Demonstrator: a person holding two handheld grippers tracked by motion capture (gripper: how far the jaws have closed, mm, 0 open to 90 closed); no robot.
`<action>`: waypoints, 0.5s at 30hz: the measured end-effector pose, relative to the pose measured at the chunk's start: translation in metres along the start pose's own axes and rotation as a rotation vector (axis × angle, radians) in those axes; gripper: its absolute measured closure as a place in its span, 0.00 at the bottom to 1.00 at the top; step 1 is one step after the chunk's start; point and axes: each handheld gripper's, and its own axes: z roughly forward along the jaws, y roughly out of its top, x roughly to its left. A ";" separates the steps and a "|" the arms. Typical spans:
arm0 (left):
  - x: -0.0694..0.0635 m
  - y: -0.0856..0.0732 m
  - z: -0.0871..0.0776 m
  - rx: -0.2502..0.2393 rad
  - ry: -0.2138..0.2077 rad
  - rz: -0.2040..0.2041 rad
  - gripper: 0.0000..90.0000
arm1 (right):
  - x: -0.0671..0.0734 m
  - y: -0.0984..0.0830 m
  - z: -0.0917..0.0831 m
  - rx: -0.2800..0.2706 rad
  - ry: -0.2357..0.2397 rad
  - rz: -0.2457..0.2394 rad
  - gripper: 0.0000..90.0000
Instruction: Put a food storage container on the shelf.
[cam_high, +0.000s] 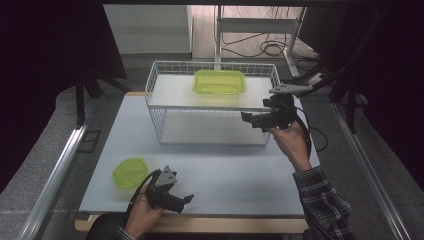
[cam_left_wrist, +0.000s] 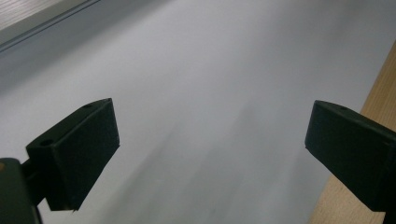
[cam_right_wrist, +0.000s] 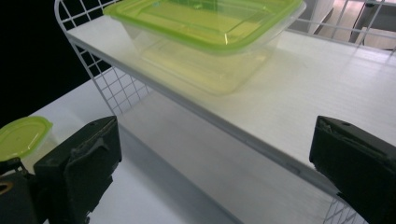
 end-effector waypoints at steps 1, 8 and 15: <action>0.000 0.000 0.000 0.000 0.001 0.000 0.03 | 0.001 -0.002 0.000 -0.001 -0.001 -0.007 0.01; 0.000 0.000 0.000 0.003 0.004 0.002 0.03 | 0.006 -0.017 -0.002 0.016 0.009 -0.018 0.01; 0.000 0.000 -0.001 -0.001 0.004 -0.007 0.03 | 0.014 -0.034 -0.001 0.019 0.016 -0.039 0.01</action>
